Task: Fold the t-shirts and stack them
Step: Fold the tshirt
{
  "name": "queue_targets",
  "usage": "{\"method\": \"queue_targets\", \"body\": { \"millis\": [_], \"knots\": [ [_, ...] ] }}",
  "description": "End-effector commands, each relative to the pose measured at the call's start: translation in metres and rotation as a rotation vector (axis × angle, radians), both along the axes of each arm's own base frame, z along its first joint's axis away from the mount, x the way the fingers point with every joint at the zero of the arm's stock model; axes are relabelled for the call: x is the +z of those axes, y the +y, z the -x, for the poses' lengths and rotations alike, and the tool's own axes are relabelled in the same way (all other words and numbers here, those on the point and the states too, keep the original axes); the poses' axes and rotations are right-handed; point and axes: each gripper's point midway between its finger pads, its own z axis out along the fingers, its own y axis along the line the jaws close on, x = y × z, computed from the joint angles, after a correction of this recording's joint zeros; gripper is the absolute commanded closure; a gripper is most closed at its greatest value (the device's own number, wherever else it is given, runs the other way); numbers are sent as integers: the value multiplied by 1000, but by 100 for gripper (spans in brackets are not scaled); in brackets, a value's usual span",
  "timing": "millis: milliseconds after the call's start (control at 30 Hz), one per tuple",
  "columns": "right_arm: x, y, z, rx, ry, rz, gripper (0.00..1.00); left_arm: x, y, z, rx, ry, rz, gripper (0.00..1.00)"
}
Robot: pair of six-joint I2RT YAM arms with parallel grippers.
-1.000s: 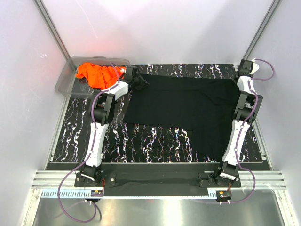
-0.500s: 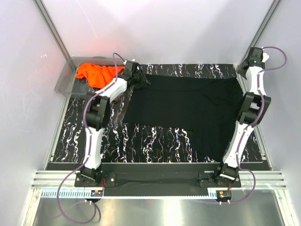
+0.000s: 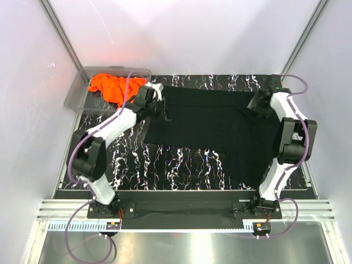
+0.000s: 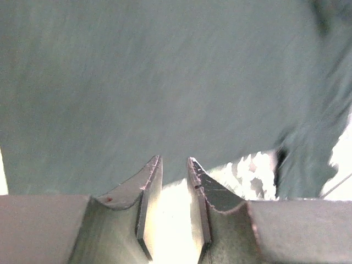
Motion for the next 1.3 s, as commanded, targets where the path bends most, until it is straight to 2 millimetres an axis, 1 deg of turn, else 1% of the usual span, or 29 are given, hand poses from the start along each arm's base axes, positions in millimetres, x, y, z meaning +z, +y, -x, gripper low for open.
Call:
{"method": "queue_targets", "body": {
  "millis": [0,33,67,133,167,233,267,333,467,567,600,633,700,800,1067,1133,1167,1267],
  "knots": [
    [-1,8,2,85,-7,58,36,26,16,33,-84,-79,-18,72],
    [-9,6,4,96,18,74,36,24,20,39,-83,-77,-31,73],
    [-13,5,4,103,29,82,36,14,25,49,-84,-50,-45,73],
    [-21,4,1,128,47,92,36,16,29,57,-85,-56,-44,74],
    [-22,4,-1,134,46,98,35,11,31,63,-87,-41,-48,74],
    [-26,4,-8,149,53,110,35,11,33,65,-85,-41,-48,75],
    [-29,3,-8,152,66,111,35,11,33,66,-85,-39,-49,75],
    [-35,1,-13,152,78,122,35,11,32,66,-87,-36,-48,75],
    [-42,-1,-15,149,97,130,36,18,31,61,-86,-51,-43,76],
    [-48,-5,-18,147,109,146,38,18,30,59,-87,-49,-45,78],
    [-47,-6,-22,145,100,149,39,18,30,59,-86,-48,-44,78],
    [-51,-5,-23,151,107,145,40,17,30,59,-83,-46,-49,79],
    [-54,-4,-28,159,109,140,47,15,31,58,-81,-41,-50,80],
    [-59,-6,-30,150,120,142,51,14,30,56,-74,-33,-45,81],
    [-66,-9,-29,142,143,152,52,14,29,51,-64,-31,-48,83],
    [-65,-12,-30,138,144,169,61,12,30,52,-62,-26,-48,83],
    [-64,-11,-30,139,142,166,72,12,30,52,-62,-26,-48,83],
    [-52,-13,-28,130,138,175,78,11,31,53,-59,-25,-50,83]
  ]
}}
